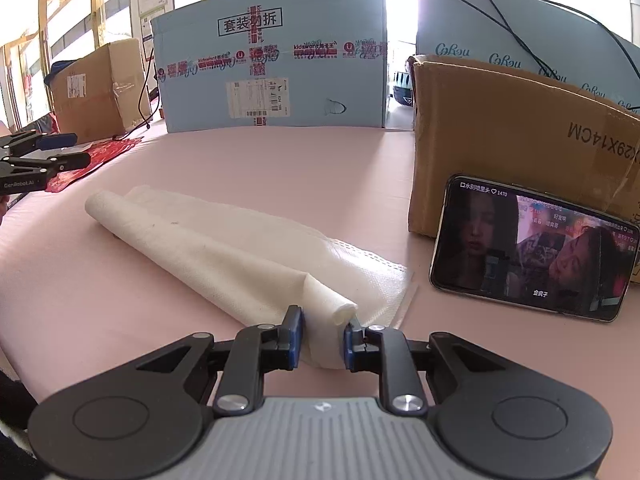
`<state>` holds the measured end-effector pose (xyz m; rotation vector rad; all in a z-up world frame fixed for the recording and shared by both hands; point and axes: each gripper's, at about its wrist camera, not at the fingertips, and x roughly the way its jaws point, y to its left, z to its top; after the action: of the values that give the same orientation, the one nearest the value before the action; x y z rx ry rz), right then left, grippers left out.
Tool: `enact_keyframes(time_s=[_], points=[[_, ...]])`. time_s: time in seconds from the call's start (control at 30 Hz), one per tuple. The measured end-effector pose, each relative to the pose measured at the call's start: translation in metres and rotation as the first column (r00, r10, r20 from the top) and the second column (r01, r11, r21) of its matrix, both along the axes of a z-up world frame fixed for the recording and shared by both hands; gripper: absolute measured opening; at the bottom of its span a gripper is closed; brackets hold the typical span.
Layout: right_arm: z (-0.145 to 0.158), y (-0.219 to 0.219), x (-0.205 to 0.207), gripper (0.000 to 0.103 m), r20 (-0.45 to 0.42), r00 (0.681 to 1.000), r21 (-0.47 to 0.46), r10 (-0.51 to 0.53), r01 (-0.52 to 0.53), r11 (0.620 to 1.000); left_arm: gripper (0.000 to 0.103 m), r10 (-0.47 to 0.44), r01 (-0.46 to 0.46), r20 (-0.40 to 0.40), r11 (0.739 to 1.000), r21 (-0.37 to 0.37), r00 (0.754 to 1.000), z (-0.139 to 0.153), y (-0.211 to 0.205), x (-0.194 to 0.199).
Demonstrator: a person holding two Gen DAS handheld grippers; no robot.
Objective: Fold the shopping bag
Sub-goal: 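Roll the bag over again with both grippers and release, then grasp the rolled bag with the left gripper while the right gripper grasps its other end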
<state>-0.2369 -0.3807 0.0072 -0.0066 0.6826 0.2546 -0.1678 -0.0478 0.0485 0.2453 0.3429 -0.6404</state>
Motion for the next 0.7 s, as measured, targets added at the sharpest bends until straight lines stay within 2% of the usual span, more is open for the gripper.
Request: enact_keyframes(time_s=[0.07, 0.1, 0.23, 0.33, 0.37, 0.5, 0.57, 0.63, 0.7], points=[[0.0, 0.0, 0.0, 0.022, 0.002, 1.0, 0.002, 0.0, 0.0, 1.0, 0.03, -0.121, 0.119, -0.059, 0.992, -0.032, 0.991, -0.005, -0.017, 0.001], [0.0, 0.0, 0.0, 0.022, 0.003, 1.0, 0.002, 0.0, 0.0, 1.0, 0.025, -0.15, 0.149, -0.079, 0.989, -0.017, 0.986, -0.01, -0.027, 0.004], [-0.002, -0.007, -0.001, 0.022, 0.005, 1.0, 0.043, -0.008, 0.007, 0.999, 0.024, -0.124, 0.144, -0.17, 0.984, 0.107, 0.978, -0.033, -0.051, 0.025], [-0.002, -0.018, -0.003, 0.024, -0.004, 0.999, 0.111, -0.04, 0.04, 0.993, 0.024, -0.125, 0.148, -0.171, 0.981, 0.126, 0.977, -0.04, -0.053, 0.025], [-0.002, -0.02, -0.005, 0.028, -0.002, 0.998, 0.104, -0.057, 0.057, 0.993, 0.024, -0.126, 0.148, -0.169, 0.981, 0.128, 0.978, -0.042, -0.052, 0.024], [-0.002, -0.021, -0.014, 0.032, 0.014, 0.987, -0.019, -0.161, 0.161, 0.987, 0.024, -0.13, 0.152, -0.165, 0.98, 0.127, 0.978, -0.045, -0.049, 0.022], [-0.001, -0.022, -0.02, 0.031, 0.042, 0.974, -0.119, -0.224, 0.228, 0.966, 0.024, -0.133, 0.154, -0.166, 0.98, 0.125, 0.977, -0.044, -0.049, 0.024], [0.0, -0.021, -0.026, 0.032, 0.082, 0.956, -0.216, -0.281, 0.293, 0.932, 0.024, -0.136, 0.157, -0.169, 0.98, 0.121, 0.976, -0.044, -0.048, 0.025], [0.005, -0.017, -0.038, 0.04, 0.171, 0.947, -0.258, -0.273, 0.311, 0.915, 0.025, -0.14, 0.161, -0.174, 0.98, 0.113, 0.975, -0.043, -0.047, 0.026]])
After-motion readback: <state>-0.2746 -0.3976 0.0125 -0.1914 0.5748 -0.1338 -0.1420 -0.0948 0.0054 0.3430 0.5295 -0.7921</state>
